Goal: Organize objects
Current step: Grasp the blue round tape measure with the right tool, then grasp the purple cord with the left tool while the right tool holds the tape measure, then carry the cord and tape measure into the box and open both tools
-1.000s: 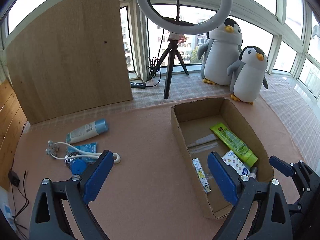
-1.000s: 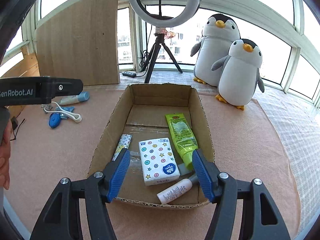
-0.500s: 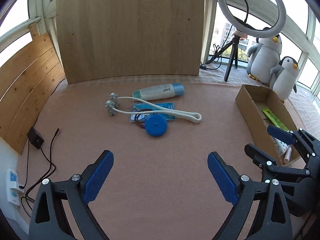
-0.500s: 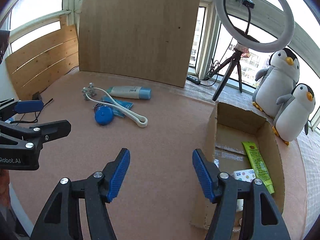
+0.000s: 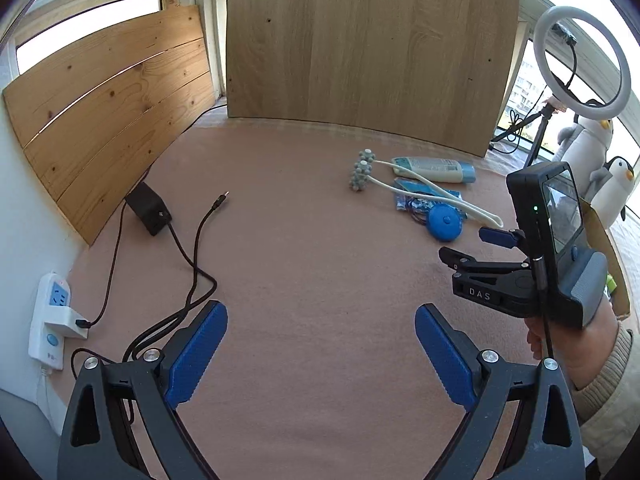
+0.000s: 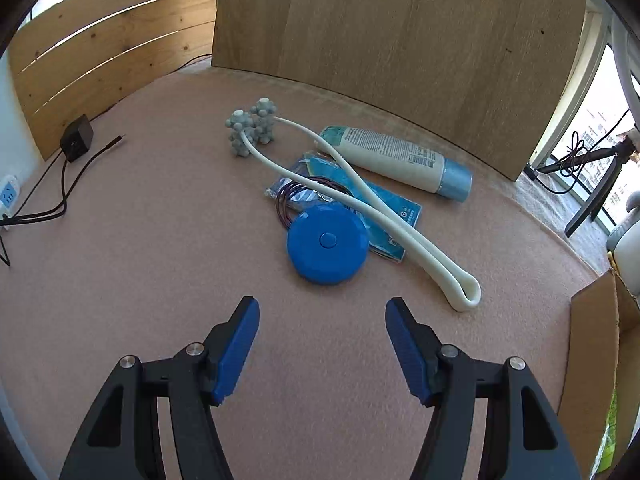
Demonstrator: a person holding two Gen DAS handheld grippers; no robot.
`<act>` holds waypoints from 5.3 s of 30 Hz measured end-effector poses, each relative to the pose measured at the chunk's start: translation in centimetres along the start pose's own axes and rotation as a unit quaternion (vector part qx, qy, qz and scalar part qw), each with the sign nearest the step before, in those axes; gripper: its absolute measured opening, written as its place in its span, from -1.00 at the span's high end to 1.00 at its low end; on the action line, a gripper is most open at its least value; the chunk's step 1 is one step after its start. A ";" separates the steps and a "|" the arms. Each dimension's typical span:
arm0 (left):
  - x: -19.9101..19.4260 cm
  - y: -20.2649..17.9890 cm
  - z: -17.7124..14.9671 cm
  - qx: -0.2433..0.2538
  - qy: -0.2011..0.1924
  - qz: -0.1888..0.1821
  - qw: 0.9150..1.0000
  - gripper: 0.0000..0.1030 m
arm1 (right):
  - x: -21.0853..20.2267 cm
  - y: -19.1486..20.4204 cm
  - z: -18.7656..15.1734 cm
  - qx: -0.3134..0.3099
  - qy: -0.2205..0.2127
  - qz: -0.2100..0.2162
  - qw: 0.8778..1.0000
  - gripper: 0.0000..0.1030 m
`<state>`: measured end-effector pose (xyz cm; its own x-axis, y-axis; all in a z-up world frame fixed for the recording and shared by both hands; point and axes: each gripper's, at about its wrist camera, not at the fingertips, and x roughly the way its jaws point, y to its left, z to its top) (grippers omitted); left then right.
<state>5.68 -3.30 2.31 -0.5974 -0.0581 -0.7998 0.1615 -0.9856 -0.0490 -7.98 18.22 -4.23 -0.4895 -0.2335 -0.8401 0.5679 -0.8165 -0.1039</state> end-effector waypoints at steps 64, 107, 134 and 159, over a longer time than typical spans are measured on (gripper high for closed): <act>6.0 -12.2 -3.1 0.089 0.016 -0.078 0.993 0.89 | -9.6 -2.5 -12.8 0.090 -0.015 0.002 0.996 0.11; -4.2 -17.0 2.9 0.098 -0.068 -0.076 0.990 0.88 | -19.8 -6.6 -9.2 0.101 -0.128 -0.038 0.986 0.11; -2.0 -36.8 2.4 0.179 -0.047 -0.165 0.969 0.88 | -22.4 -22.2 -16.2 0.206 -0.135 -0.099 0.964 0.11; 2.9 -41.6 4.3 0.188 -0.044 -0.161 0.968 -0.81 | -19.8 -27.2 -18.9 0.238 -0.090 -0.126 0.959 -0.45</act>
<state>-6.16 36.86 4.60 -0.6367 0.2655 -0.7239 -0.3314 -0.9419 -0.0539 -1.16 55.02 5.18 -0.7015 -0.0499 -0.7109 0.0712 -0.9975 -0.0003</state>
